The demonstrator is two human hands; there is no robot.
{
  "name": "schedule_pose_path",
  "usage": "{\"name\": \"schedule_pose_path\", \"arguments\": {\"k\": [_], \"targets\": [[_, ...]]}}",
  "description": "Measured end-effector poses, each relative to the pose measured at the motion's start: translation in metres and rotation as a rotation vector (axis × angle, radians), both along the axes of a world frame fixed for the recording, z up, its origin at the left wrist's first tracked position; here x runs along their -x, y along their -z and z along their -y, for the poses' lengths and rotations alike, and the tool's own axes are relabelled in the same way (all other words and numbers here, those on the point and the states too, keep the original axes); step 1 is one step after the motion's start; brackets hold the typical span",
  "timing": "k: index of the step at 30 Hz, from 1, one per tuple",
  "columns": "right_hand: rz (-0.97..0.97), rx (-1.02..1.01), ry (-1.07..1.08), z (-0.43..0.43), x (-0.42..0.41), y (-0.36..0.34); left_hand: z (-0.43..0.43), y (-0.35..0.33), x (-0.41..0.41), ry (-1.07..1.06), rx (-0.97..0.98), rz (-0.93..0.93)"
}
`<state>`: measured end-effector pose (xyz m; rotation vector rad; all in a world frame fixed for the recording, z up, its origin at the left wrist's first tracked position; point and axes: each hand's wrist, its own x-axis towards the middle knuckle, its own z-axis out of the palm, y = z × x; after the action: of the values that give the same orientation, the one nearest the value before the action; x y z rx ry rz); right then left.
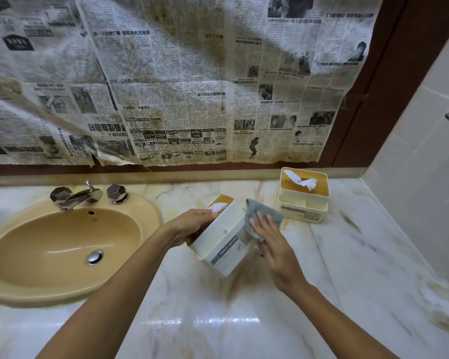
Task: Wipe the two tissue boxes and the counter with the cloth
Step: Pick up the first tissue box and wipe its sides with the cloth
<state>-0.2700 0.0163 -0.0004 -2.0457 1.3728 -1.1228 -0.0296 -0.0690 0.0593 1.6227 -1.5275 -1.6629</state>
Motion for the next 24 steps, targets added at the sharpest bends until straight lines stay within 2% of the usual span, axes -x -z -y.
{"name": "schedule_pose_path", "arguments": {"k": [4, 7, 9, 11, 14, 15, 17, 19, 22, 24], "targets": [[0.701, -0.295, 0.157, -0.013, -0.012, -0.022, -0.007, -0.001, 0.003, -0.027, -0.002, 0.0], [1.061, -0.427, 0.378, -0.009, -0.015, -0.024, -0.005, 0.005, -0.001, -0.091, 0.004, 0.012], [1.233, -0.551, 0.467, -0.006, -0.012, -0.024, -0.005, 0.005, -0.003, -0.098, 0.007, 0.005], [1.358, -0.645, 0.467, -0.003, -0.01, -0.025, -0.002, 0.01, -0.005, -0.104, 0.012, 0.007], [1.399, -0.62, 0.387, 0.0, -0.013, -0.032, 0.0, 0.012, -0.005, -0.091, 0.028, 0.007], [1.363, -0.566, 0.331, -0.002, -0.016, -0.037, 0.001, 0.014, -0.006, -0.079, 0.039, 0.012], [1.121, -0.394, 0.223, -0.009, -0.028, -0.045, 0.003, 0.019, -0.006, -0.039, 0.054, 0.0], [0.744, -0.221, 0.076, -0.019, -0.042, -0.049, 0.0, 0.02, -0.002, -0.013, 0.047, -0.074], [0.008, -0.001, -0.249, -0.027, -0.055, -0.035, -0.002, 0.021, 0.004, 0.013, 0.043, -0.128], [-0.352, 0.139, -0.315, -0.024, -0.053, -0.021, -0.001, 0.024, 0.002, 0.058, 0.047, -0.161]]}}
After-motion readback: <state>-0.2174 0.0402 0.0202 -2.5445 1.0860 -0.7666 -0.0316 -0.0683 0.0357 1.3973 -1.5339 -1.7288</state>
